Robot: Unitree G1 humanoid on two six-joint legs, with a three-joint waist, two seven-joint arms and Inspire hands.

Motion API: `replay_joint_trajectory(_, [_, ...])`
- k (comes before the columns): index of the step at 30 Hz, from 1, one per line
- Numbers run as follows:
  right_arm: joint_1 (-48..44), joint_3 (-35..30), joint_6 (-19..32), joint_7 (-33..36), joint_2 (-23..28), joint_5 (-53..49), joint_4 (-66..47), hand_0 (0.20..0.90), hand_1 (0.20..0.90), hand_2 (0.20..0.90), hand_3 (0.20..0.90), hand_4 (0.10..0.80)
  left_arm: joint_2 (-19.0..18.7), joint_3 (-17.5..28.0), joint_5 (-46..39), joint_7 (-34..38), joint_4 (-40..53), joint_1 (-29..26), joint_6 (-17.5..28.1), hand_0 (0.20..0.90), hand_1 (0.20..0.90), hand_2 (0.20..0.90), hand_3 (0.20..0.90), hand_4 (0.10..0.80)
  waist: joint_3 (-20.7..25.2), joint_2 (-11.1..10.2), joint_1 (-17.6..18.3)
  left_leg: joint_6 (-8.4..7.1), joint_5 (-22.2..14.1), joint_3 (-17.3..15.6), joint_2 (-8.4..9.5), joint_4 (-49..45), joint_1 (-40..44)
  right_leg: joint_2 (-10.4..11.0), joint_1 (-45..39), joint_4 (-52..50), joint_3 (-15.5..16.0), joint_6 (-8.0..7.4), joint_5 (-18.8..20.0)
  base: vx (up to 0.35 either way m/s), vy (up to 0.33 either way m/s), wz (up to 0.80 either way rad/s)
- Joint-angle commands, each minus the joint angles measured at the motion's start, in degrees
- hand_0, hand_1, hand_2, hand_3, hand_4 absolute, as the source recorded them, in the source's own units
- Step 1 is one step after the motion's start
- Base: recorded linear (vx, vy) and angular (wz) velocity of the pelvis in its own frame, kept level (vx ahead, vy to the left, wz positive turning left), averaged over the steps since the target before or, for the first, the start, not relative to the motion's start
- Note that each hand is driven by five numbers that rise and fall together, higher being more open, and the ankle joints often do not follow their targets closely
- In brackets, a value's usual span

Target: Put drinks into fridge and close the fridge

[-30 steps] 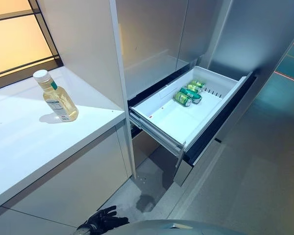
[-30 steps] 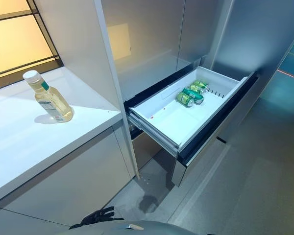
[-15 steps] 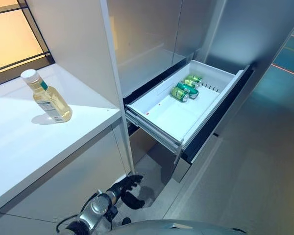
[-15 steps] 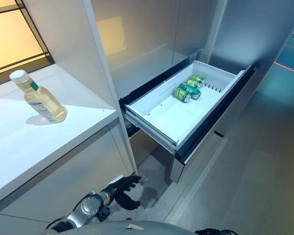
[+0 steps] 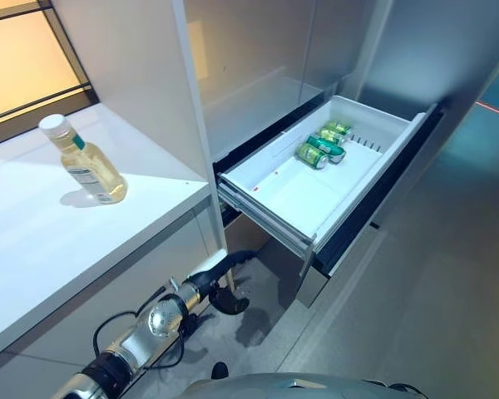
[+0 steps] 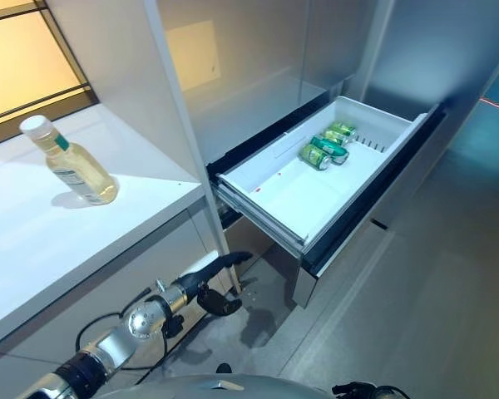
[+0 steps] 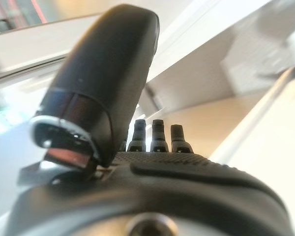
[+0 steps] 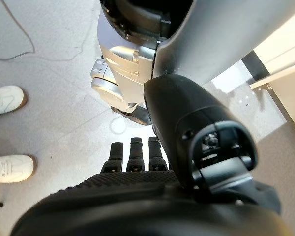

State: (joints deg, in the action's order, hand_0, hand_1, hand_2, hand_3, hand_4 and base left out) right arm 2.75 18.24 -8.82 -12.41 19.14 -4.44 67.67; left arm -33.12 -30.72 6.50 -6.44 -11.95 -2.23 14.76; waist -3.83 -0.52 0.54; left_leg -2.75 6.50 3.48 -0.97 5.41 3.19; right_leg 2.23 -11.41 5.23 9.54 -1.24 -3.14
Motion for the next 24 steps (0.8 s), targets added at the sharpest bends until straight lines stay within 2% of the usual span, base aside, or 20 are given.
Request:
replay_joint_trajectory(1, [-1.4, -1.1, 0.7, -0.2, -2.8, -2.8, -1.7, 0.900, 0.900, 0.900, 0.900, 0.800, -0.6, 6.1, -10.6, -3.2, 11.3, -5.8, 2.3, 0.900, 0.900, 0.900, 0.900, 0.800, -0.5, 1.4, -2.0, 3.17, -9.1, -2.4, 2.98, -0.4, 2.2, -1.1, 4.9, -2.4, 0.8, -2.54, 0.1, -0.012, -0.015, 0.12])
replay_joint_trajectory(8, [-0.5, -1.4, 1.3, 0.4, -3.1, -4.0, -1.7, 0.900, 0.900, 0.900, 0.900, 0.800, -1.8, 11.2, -23.5, -9.6, 21.4, -4.6, 4.1, 0.900, 0.900, 0.900, 0.900, 0.800, -0.3, 1.1, -2.9, 3.23, -9.0, -1.8, 3.07, -0.4, 1.9, -1.0, 4.9, -2.1, 1.2, -2.38, 0.3, -0.002, -0.008, 0.06])
replay_joint_trajectory(12, [-0.1, -1.4, 2.0, 0.3, -3.0, -4.5, -1.4, 0.900, 0.900, 0.900, 0.900, 0.800, -1.6, 15.2, -34.9, -11.3, 25.7, -4.8, 6.1, 0.900, 0.900, 0.900, 0.900, 0.800, -0.3, 0.9, -3.3, 3.30, -8.9, -1.3, 3.22, -0.4, 1.7, -1.0, 5.0, -2.0, 1.0, -2.13, 0.5, 0.000, 0.000, 0.00])
replay_joint_trajectory(24, [0.6, -2.1, 4.4, -0.1, -3.3, -6.0, 0.2, 0.900, 0.900, 0.900, 0.900, 0.800, 1.2, 27.6, -44.8, -9.9, 30.0, -4.0, 14.3, 0.900, 0.900, 0.900, 0.900, 0.800, -0.1, -0.3, -4.7, 3.21, -9.3, -0.1, 3.37, -0.4, 1.8, -1.2, 4.6, -1.7, 0.6, -1.43, 0.3, 0.000, 0.000, 0.00])
